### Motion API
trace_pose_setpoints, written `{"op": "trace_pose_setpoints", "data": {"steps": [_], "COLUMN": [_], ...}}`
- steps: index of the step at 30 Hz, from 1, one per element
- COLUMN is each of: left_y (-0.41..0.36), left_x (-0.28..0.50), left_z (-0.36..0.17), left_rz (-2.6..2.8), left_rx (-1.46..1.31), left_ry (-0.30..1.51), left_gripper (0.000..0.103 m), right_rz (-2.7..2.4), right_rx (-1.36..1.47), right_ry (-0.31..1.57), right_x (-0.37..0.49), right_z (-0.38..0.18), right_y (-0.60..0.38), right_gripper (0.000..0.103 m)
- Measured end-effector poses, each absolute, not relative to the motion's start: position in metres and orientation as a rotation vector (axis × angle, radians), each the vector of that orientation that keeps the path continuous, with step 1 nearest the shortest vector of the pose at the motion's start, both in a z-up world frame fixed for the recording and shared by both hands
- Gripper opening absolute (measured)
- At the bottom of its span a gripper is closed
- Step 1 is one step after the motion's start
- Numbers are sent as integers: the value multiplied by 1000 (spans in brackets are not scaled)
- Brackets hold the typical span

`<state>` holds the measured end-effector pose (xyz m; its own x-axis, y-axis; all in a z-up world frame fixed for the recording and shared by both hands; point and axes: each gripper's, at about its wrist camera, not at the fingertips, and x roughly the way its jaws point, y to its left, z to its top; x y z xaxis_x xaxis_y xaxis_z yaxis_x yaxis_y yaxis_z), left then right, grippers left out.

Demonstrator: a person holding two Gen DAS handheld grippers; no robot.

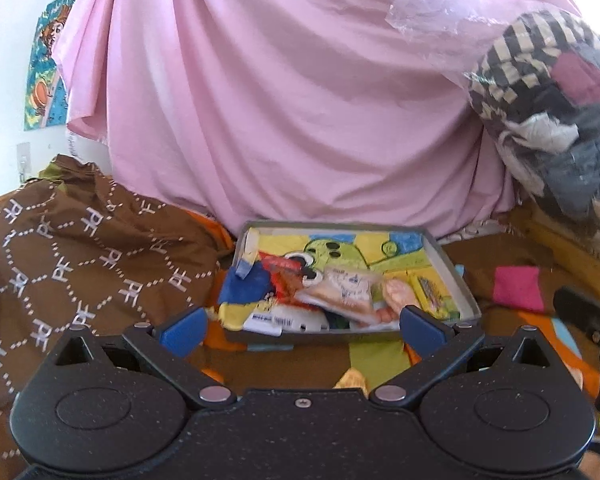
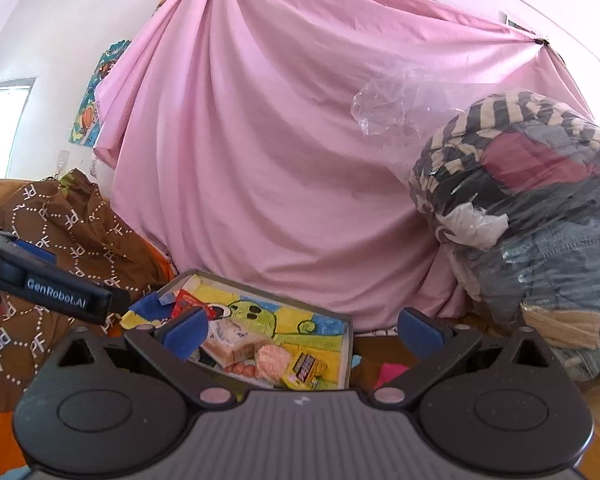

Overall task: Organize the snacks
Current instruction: 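Move both tools back toward the gold foil pack and meat pack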

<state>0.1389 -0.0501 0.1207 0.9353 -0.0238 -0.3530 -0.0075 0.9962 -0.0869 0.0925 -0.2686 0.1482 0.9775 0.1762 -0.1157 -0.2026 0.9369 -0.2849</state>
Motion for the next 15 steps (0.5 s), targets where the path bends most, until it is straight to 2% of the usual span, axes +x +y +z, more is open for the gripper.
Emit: {"op": "trace_pose_setpoints", "data": {"steps": [15], "left_y": [-19], "left_x": [93], "left_z": [59], "left_rz": [-14], "left_rx": [-65], "left_ry": [586], "left_gripper": [102], "right_rz": [169], "right_rx": [-185], "right_ry": [313], "right_x": [67], "right_z": [82], "right_y": [-281], "right_gripper": [103]}}
